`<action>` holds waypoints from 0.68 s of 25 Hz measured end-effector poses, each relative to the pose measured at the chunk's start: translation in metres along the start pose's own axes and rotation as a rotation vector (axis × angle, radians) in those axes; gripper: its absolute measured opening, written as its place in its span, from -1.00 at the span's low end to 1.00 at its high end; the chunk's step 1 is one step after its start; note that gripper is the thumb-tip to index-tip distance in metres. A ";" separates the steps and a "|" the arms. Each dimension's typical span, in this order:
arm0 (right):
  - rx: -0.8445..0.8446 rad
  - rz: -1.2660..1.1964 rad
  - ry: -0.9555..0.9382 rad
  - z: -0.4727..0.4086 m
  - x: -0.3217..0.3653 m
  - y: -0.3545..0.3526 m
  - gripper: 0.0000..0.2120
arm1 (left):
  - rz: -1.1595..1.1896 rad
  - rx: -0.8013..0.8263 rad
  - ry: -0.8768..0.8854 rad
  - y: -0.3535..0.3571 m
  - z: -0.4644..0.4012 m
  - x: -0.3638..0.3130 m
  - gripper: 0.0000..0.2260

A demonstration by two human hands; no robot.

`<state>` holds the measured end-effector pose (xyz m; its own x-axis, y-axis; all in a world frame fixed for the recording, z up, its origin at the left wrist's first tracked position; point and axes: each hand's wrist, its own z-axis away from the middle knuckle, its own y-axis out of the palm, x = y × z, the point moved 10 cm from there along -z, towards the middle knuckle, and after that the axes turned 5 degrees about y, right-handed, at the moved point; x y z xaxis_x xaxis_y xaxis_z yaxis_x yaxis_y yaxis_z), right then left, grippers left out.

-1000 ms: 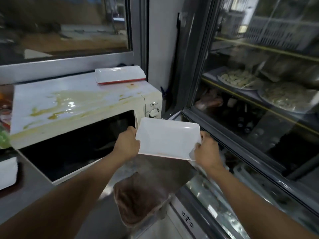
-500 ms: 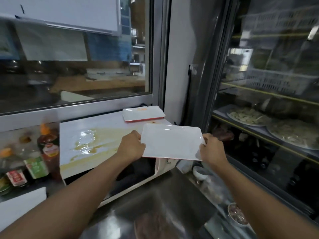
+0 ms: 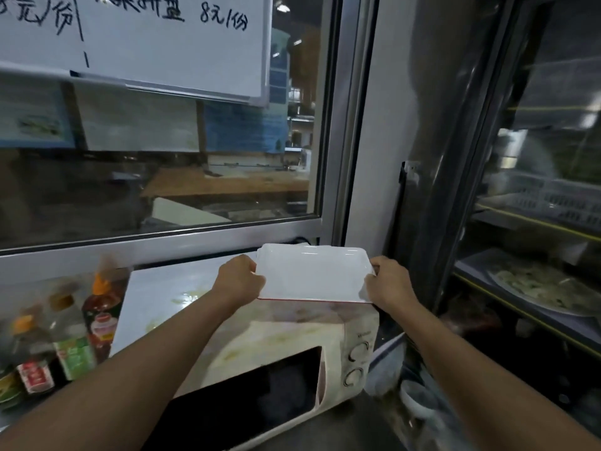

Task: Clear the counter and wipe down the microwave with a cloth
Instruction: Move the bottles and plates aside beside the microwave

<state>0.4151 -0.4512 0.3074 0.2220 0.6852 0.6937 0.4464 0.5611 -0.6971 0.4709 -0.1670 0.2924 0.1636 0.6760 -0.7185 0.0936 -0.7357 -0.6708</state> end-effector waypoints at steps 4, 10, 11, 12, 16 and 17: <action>0.052 0.024 -0.031 -0.073 0.006 0.036 -0.70 | -0.014 -0.056 -0.056 0.009 -0.052 0.010 -0.93; 0.120 0.124 -0.101 -0.149 0.004 0.091 -0.76 | -0.077 -0.039 -0.147 0.038 -0.107 0.034 -0.96; 0.124 0.118 -0.097 -0.157 0.001 0.098 -0.77 | -0.090 -0.045 -0.158 0.042 -0.112 0.038 -0.97; 0.126 0.117 -0.096 -0.161 -0.001 0.104 -0.77 | -0.104 -0.052 -0.162 0.044 -0.116 0.040 -0.99; 0.132 0.132 -0.166 -0.168 -0.002 0.119 -0.78 | -0.206 -0.067 -0.175 0.051 -0.123 0.048 -0.90; 0.132 0.131 -0.184 -0.168 -0.002 0.121 -0.77 | -0.217 -0.073 -0.176 0.052 -0.123 0.050 -0.88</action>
<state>0.6144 -0.4625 0.2527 0.1034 0.8224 0.5594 0.3048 0.5091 -0.8049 0.6046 -0.1767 0.2442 -0.0400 0.8104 -0.5845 0.1797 -0.5696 -0.8020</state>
